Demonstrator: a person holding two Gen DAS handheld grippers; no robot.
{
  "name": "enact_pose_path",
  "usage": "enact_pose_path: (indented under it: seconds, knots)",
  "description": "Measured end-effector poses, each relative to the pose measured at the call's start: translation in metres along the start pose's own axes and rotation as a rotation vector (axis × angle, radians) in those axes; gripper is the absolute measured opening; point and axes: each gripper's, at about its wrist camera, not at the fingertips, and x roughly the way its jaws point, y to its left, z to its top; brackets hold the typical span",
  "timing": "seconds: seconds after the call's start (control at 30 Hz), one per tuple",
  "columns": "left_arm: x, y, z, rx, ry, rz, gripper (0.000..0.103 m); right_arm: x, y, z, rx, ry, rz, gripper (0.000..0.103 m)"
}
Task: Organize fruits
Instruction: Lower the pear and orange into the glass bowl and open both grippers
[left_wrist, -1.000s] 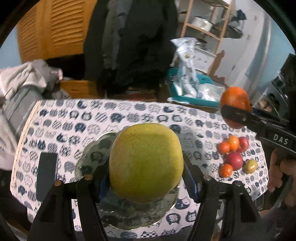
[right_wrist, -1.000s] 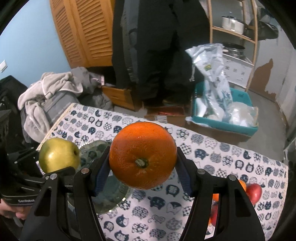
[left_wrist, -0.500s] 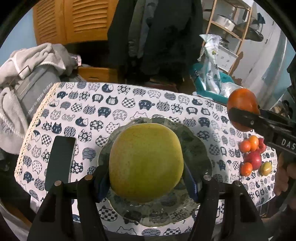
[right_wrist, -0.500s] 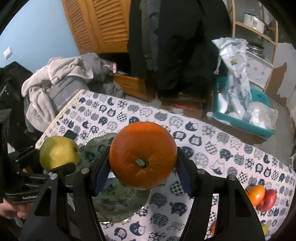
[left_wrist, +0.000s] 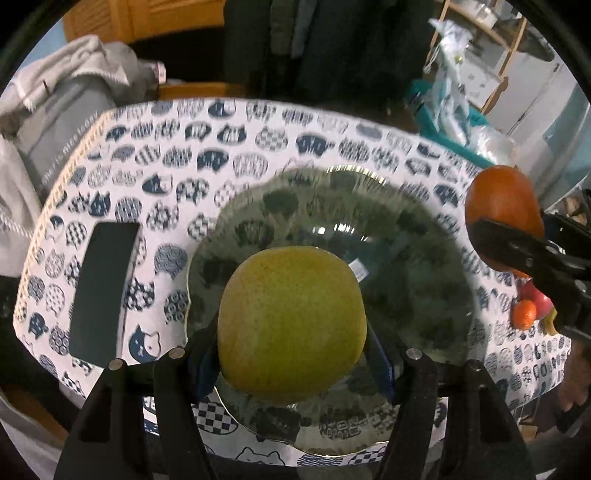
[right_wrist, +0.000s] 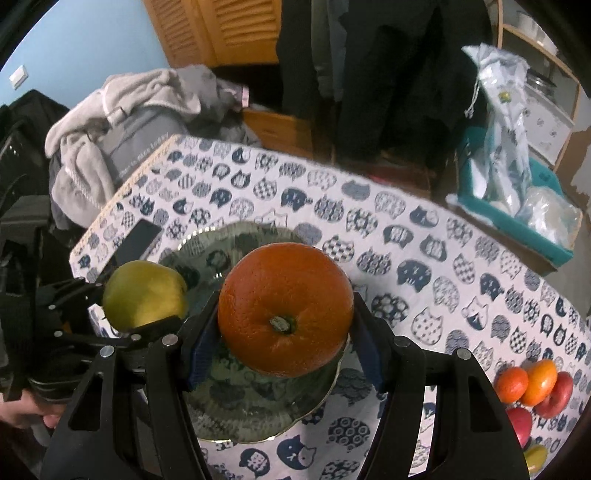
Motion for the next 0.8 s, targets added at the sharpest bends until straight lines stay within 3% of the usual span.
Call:
enact_pose_path:
  seconds: [0.4,0.8]
  knots:
    - [0.039,0.008,-0.011,-0.021,0.109,0.004,0.069,0.035,0.011,-0.018,-0.034,0.079,0.01,0.065]
    - [0.031,0.01,-0.009,-0.03,0.089,0.006,0.069,0.048,0.014,-0.023,-0.025,0.113,0.033,0.065]
